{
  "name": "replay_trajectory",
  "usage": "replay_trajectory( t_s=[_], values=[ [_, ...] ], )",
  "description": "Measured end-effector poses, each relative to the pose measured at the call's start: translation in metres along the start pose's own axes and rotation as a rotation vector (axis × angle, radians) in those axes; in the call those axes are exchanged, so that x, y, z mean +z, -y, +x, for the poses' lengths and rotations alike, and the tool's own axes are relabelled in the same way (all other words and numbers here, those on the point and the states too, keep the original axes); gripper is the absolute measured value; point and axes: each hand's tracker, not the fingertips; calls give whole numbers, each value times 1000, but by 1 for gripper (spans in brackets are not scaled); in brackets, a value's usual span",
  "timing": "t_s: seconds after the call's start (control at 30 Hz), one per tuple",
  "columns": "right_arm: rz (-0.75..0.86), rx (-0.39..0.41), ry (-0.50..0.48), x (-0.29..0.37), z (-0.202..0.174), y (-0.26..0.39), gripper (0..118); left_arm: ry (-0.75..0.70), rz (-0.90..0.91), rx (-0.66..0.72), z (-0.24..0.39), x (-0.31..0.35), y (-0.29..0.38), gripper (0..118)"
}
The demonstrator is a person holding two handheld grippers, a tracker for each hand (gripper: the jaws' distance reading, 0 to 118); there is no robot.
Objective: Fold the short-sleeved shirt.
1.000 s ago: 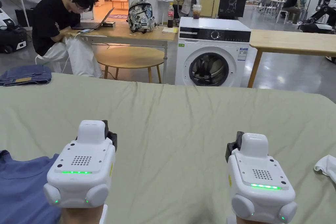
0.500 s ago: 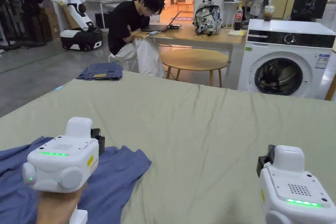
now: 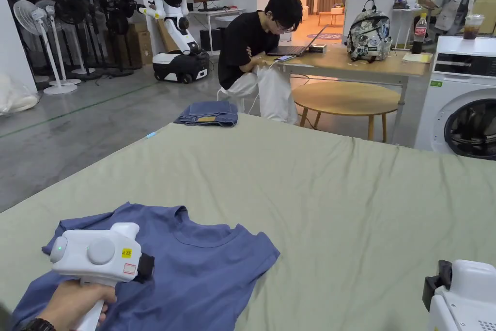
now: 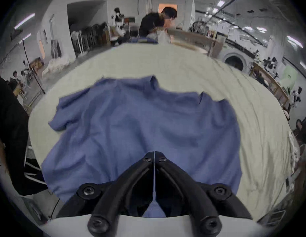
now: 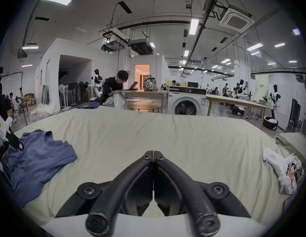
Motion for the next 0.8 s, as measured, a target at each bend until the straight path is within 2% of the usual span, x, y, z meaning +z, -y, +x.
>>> replay_trajectory(
  t_s=[0.07,0.1,0.13,0.2,0.23,0.27,0.3,0.33,0.4,0.47,0.5,0.57,0.6,0.67,0.8],
  values=[
    [-10,8,5,3,0,0,0,32,-28,14,-4,-9,2,65],
    [-13,11,5,3,1,1,0,32,-29,31,-3,-14,8,91],
    [-18,16,8,2,1,2,0,40,-29,40,-3,-17,9,100],
    [-24,21,13,5,2,1,0,53,-43,50,2,-31,14,100],
    [-26,22,14,5,3,1,0,-25,-87,6,5,-42,16,100],
    [-30,24,17,5,4,1,0,-84,-124,-26,8,-48,20,100],
    [-36,26,20,4,4,2,0,-121,-109,-104,13,-48,27,98],
    [-39,28,22,4,5,3,0,-121,-46,-120,18,-45,29,97],
    [-41,32,27,4,6,4,0,-128,-58,-99,27,-43,29,97],
    [-44,35,30,6,7,5,0,-121,16,-75,28,-35,31,90],
    [-46,37,32,6,8,5,0,-146,24,-79,33,-32,31,79],
    [-50,40,35,6,8,6,0,-164,19,-101,35,-36,33,22],
    [-52,39,37,8,9,6,0,-155,0,-105,33,-41,32,0],
    [-57,37,42,9,10,6,0,-186,59,-117,23,-43,24,0],
    [-63,31,52,10,12,6,0,-101,105,-13,11,-26,29,0]
  ],
)
